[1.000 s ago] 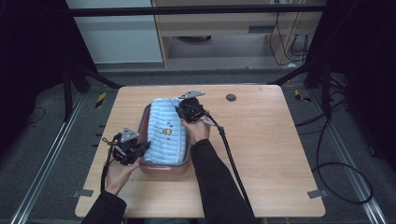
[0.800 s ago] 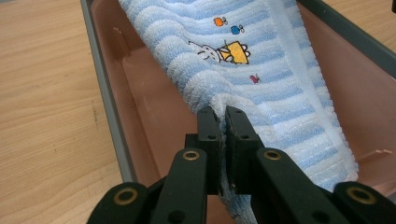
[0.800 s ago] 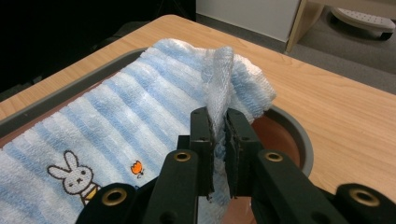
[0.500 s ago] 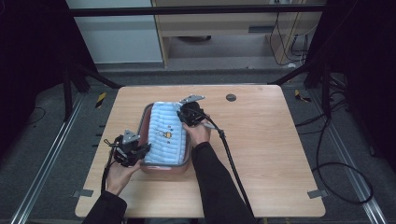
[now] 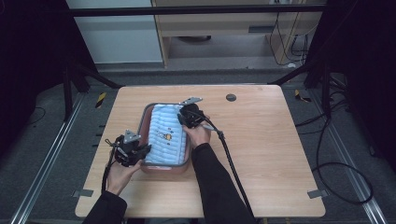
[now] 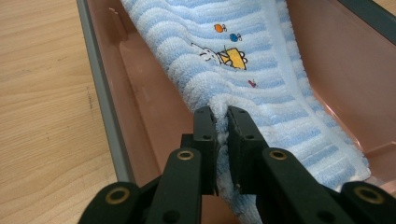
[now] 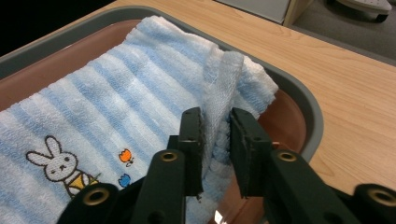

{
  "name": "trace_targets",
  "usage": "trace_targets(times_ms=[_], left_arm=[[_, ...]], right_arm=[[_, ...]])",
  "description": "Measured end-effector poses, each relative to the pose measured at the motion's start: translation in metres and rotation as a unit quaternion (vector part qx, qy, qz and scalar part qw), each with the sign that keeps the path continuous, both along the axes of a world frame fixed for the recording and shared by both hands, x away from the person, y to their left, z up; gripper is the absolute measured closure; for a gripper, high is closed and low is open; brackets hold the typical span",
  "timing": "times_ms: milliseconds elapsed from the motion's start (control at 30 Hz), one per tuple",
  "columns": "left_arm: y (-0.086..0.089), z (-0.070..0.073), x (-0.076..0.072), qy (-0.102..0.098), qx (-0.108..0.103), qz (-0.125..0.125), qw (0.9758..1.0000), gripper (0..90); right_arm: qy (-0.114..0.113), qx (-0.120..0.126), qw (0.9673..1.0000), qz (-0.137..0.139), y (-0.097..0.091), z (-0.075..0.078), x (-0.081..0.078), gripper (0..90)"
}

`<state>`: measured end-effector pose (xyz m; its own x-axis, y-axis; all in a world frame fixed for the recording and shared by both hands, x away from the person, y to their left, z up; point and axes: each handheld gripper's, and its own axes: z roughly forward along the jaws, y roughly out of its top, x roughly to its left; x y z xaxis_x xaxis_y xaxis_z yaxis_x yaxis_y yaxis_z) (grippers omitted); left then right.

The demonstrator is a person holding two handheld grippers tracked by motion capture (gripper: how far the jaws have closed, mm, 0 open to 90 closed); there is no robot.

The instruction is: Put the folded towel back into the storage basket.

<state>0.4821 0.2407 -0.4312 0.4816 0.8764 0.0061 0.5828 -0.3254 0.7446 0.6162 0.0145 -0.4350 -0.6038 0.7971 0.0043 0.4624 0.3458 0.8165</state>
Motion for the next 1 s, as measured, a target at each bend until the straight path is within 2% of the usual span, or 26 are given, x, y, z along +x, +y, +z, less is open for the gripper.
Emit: trace_targets(times_ms=[67, 300, 500, 667, 767, 1000], left_arm=[[0.0, 0.001, 0.0, -0.004, 0.004, 0.003, 1.0, 76.7], [0.006, 0.006, -0.002, -0.023, -0.011, 0.011, 0.9996, 68.2], [0.007, 0.014, -0.006, -0.049, -0.023, 0.009, 0.9985, 57.3], [0.01, 0.02, -0.012, -0.062, -0.035, -0.001, 0.9974, 51.9], [0.011, 0.023, -0.016, -0.066, -0.038, -0.005, 0.9971, 48.2], [0.019, 0.029, -0.022, -0.076, -0.049, 0.002, 0.9959, 39.6]], right_arm=[[-0.002, 0.0, 1.0, -0.002, -0.001, 0.001, 0.0, 72.9], [-0.017, 0.011, 0.9998, -0.007, -0.008, 0.008, -0.005, 69.5], [-0.034, 0.033, 0.9989, -0.007, -0.022, 0.023, -0.016, 58.6], [-0.043, 0.055, 0.9975, -0.011, -0.04, 0.037, -0.028, 45.0], [-0.047, 0.058, 0.9971, -0.014, -0.052, 0.044, -0.036, 38.4], [-0.048, 0.07, 0.9962, -0.02, -0.089, 0.047, -0.055, 27.5]])
